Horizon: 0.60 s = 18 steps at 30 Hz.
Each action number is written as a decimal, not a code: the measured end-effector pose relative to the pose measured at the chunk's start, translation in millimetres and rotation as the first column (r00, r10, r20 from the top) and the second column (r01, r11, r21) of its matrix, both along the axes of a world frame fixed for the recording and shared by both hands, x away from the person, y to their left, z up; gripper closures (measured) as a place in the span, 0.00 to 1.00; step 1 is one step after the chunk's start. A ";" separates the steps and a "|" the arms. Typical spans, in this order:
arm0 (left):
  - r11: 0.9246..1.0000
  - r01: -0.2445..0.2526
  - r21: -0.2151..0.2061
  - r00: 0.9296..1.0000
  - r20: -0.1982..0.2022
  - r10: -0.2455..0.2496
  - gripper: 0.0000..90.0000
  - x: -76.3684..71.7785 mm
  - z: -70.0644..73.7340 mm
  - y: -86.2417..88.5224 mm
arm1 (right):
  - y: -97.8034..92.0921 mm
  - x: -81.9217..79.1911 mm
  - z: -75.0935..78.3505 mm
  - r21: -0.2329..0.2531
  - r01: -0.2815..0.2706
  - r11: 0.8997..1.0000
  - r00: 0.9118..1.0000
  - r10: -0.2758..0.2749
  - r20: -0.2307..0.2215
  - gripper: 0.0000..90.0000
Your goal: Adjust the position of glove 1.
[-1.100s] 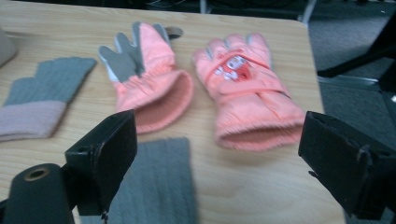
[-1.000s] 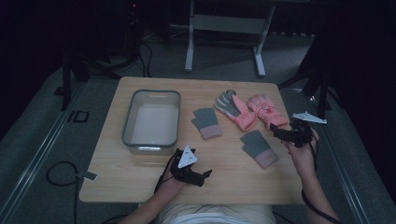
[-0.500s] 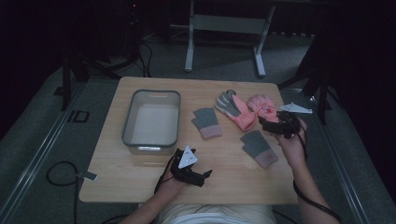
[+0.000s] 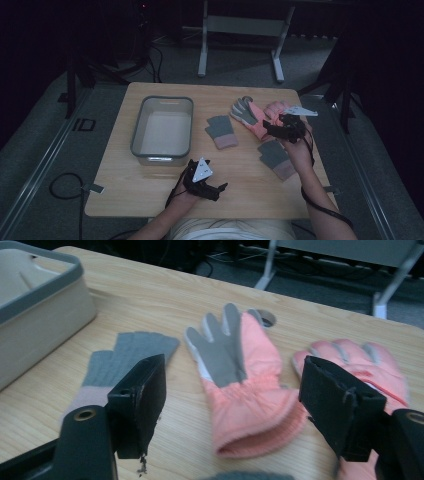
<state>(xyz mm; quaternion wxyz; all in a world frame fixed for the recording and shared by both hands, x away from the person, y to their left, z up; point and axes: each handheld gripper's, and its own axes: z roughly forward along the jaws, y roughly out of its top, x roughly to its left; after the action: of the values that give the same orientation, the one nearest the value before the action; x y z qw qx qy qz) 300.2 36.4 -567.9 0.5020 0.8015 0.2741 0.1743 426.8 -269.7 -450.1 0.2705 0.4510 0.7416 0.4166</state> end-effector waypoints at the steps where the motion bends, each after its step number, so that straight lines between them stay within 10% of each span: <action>1: 1.000 0.000 -0.002 1.000 -0.003 0.000 0.00 0.3 0.1 0.4 | 2.6 0.9 -0.5 -0.001 -0.004 1.000 1.000 0.004 -0.002 0.32; 18: 1.000 -0.005 -0.001 1.000 0.000 0.005 0.00 -0.1 0.0 0.1 | 48.3 20.6 -17.2 -0.016 -0.127 0.992 0.990 0.126 -0.057 0.44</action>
<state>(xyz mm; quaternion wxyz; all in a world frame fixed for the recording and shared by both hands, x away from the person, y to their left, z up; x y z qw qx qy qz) 300.1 36.4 -567.8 0.5019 0.8006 0.2762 0.1756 447.5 -221.4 -467.3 0.2269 0.4118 0.7801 0.4127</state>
